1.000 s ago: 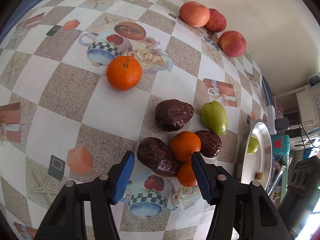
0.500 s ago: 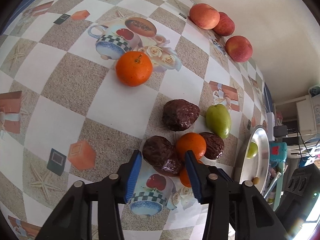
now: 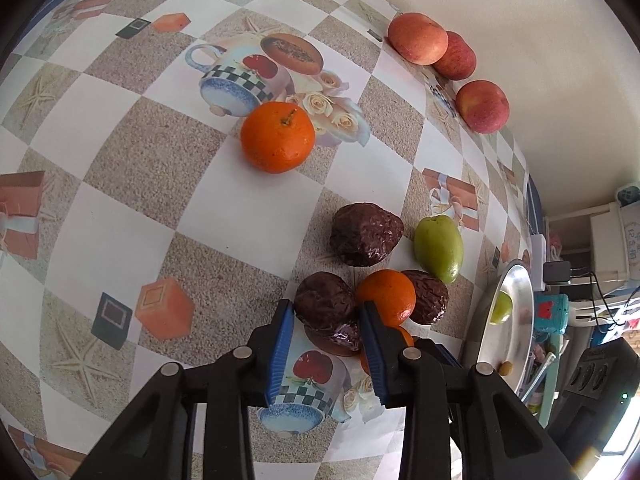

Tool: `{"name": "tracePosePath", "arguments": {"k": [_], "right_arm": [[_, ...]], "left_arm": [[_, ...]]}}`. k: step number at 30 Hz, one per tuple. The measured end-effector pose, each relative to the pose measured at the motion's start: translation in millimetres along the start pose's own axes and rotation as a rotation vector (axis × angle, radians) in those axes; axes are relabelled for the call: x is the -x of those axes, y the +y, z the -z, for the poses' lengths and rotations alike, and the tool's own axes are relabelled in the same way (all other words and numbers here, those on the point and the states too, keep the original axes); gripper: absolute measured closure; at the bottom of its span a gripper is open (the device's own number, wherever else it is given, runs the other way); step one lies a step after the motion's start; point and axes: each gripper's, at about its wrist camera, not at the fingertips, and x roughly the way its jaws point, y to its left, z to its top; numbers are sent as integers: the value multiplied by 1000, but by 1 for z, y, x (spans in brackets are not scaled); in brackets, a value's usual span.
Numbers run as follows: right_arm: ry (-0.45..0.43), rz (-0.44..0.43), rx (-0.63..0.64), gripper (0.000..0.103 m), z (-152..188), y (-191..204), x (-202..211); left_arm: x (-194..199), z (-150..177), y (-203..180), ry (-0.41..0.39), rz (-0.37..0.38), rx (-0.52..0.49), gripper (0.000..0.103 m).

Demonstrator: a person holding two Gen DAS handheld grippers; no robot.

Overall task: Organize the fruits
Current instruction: 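Grasp a dark red date with the left tool while the right tool grasps a brown kiwi, then carry the date and kiwi over the steel bowl and open both tools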

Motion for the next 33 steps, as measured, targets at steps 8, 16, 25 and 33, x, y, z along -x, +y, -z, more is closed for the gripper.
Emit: {"name": "tracePosePath", "arguments": {"k": [8, 16, 25, 33], "right_arm": [[3, -16, -16, 77, 0, -3, 0], [0, -4, -33, 77, -2, -8, 5], [-64, 39, -24, 77, -6, -12, 24], [-123, 97, -19, 77, -11, -17, 42]], "left_arm": [[-1, 0, -4, -10, -18, -8, 66], [7, -2, 0, -49, -45, 0, 67], [32, -7, 8, -164, -43, 40, 67], [45, -9, 4, -205, -16, 28, 67]]}}
